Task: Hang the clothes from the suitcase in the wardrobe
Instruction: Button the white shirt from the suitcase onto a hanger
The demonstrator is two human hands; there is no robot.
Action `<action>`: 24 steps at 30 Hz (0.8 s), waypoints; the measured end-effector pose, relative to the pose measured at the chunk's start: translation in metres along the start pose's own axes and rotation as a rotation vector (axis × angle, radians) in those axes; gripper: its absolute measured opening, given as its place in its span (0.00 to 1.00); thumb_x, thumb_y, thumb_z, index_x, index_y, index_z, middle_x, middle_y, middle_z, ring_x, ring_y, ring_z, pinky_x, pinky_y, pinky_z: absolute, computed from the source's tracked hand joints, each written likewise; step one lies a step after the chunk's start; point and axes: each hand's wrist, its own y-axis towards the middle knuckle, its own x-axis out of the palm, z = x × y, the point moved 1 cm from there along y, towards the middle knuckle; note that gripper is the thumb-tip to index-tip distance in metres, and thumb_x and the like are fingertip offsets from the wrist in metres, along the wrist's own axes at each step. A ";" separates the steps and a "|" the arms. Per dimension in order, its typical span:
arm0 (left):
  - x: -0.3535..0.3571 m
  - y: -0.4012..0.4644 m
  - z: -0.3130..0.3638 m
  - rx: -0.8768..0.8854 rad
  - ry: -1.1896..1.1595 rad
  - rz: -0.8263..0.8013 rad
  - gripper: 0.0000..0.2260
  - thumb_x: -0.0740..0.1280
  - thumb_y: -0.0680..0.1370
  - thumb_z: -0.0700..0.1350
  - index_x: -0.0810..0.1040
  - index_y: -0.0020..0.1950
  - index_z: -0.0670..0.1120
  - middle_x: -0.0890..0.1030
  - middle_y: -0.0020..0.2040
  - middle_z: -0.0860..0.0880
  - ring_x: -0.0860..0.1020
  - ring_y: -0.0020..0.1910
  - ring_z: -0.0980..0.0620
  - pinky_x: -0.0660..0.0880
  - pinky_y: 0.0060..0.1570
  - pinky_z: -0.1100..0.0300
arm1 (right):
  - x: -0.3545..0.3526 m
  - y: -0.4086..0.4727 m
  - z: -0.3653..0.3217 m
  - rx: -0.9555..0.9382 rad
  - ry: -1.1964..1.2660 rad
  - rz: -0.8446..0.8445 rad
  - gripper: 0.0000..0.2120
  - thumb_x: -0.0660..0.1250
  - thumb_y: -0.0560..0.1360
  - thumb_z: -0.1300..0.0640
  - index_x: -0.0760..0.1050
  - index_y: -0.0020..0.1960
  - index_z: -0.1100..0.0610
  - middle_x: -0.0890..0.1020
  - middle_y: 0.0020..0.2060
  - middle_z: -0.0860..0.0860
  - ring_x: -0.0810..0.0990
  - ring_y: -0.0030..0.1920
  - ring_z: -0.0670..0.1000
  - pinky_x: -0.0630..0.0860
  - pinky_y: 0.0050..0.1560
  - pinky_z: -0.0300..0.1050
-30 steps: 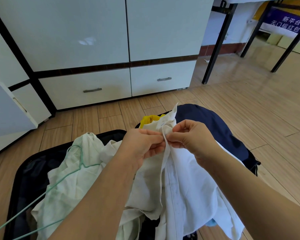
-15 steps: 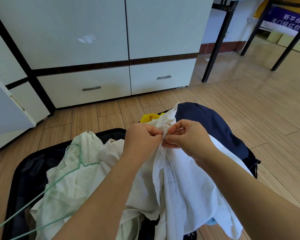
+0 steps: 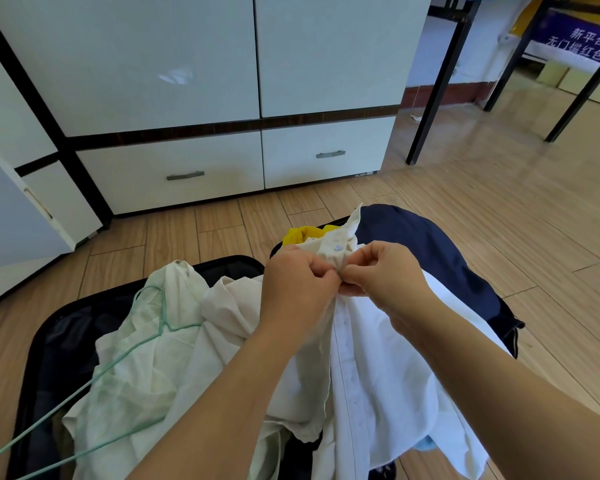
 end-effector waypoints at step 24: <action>-0.001 0.007 -0.010 -0.547 -0.915 -0.194 0.05 0.69 0.76 0.38 0.81 0.47 0.36 0.84 0.42 0.40 0.83 0.40 0.44 0.82 0.42 0.53 | 0.003 -0.003 0.013 0.088 0.111 -0.178 0.07 0.75 0.69 0.65 0.80 0.45 0.64 0.84 0.34 0.56 0.83 0.33 0.49 0.79 0.35 0.37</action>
